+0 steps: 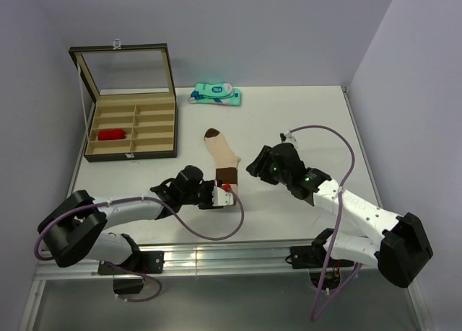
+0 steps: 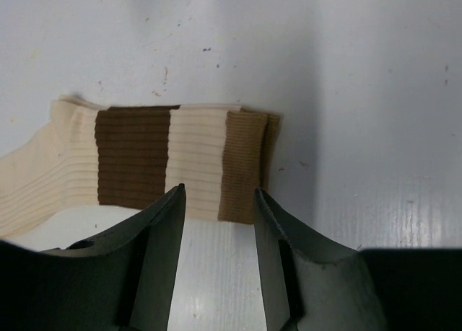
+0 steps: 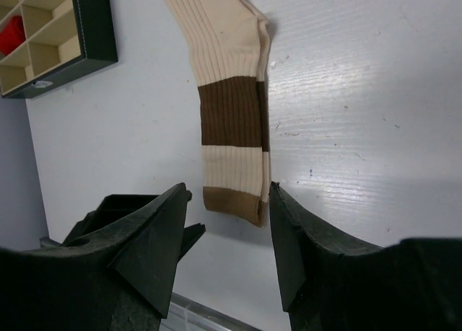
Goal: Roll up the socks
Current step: Roll the sock at the center of the board.
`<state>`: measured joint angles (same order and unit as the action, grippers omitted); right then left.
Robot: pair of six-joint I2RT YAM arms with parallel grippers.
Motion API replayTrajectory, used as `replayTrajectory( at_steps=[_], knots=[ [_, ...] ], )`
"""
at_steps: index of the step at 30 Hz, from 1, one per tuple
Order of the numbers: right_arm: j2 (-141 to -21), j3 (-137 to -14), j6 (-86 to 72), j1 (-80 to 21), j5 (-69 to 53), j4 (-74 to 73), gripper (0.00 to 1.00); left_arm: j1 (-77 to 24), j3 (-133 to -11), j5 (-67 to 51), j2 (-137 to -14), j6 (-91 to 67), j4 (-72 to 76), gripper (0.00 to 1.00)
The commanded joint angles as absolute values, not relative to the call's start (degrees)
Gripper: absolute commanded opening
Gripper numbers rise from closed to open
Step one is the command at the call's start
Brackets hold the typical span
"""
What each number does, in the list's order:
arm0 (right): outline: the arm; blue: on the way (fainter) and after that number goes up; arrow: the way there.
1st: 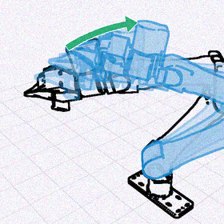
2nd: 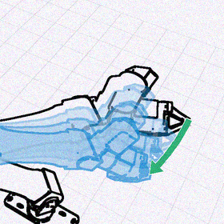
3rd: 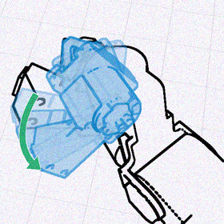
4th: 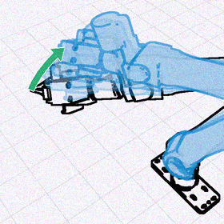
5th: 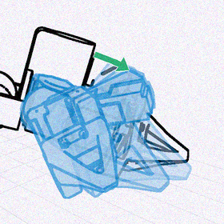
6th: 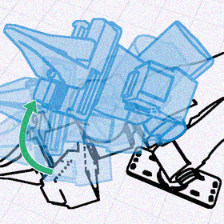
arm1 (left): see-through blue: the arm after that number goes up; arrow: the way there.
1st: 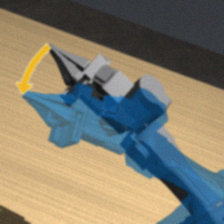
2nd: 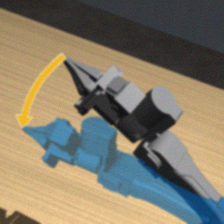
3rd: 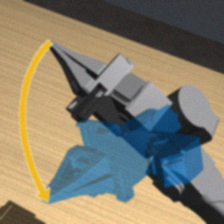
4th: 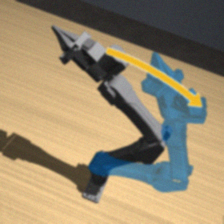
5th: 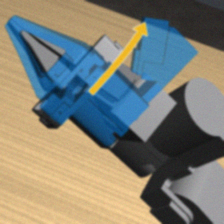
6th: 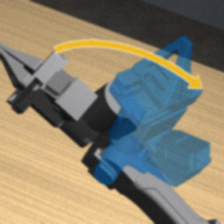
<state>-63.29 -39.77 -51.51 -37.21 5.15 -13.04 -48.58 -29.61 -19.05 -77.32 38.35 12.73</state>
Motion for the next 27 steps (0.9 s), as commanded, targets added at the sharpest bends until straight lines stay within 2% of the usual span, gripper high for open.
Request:
replayTrajectory(
  at_steps=[1, 15, 27],
  knots=[
    [-60.56, -38.85, -50.80, -35.86, 6.94, -11.69, 0.57, -50.53, -33.13, -20.92, -79.62, 38.67, 11.69, 0.48],
    [-56.17, -36.74, -46.67, -32.17, 5.63, -13.18, 0.57, -51.68, -43.59, -21.27, -90.69, 42.10, 0.18, 0.42],
    [-55.90, -37.09, -43.33, -30.85, 4.66, -13.97, 0.58, -51.68, -49.30, -22.06, -95.44, 44.03, -9.05, 0.41]
  ],
)
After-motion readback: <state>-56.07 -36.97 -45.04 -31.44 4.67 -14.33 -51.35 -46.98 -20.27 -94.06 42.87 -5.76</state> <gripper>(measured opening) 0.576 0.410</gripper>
